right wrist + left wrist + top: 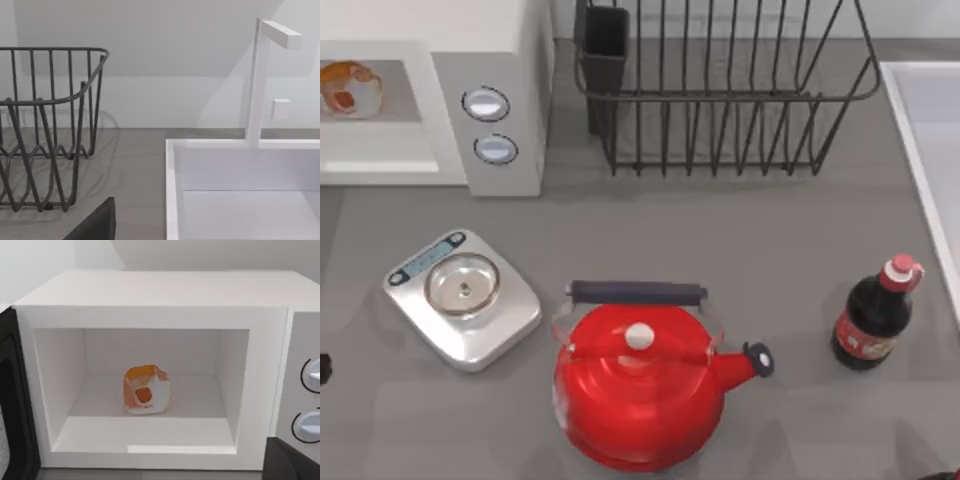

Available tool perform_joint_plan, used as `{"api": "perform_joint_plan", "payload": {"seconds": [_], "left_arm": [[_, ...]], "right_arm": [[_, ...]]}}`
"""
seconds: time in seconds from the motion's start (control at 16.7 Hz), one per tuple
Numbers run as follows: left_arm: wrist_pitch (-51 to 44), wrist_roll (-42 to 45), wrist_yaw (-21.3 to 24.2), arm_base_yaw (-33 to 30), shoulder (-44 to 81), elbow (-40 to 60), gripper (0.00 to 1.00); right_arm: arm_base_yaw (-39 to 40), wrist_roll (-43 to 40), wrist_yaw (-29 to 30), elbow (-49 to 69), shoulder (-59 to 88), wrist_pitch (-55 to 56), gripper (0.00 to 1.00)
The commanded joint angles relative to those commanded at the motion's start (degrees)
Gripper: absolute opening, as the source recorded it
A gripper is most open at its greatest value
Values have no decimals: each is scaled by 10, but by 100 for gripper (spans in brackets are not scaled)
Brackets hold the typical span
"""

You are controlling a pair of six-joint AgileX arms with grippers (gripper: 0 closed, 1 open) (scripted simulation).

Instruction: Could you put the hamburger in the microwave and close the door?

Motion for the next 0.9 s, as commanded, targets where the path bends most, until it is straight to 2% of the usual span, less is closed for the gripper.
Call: {"api": "perform_joint_plan", "payload": {"seconds": [0.66,0.9], "left_arm": [[-49,0,101,100,-6,44,0],[-50,0,105,104,-6,45,0]], "right_arm": [[0,0,0,0,0,0,100],[0,0,0,0,0,0,100]]}}
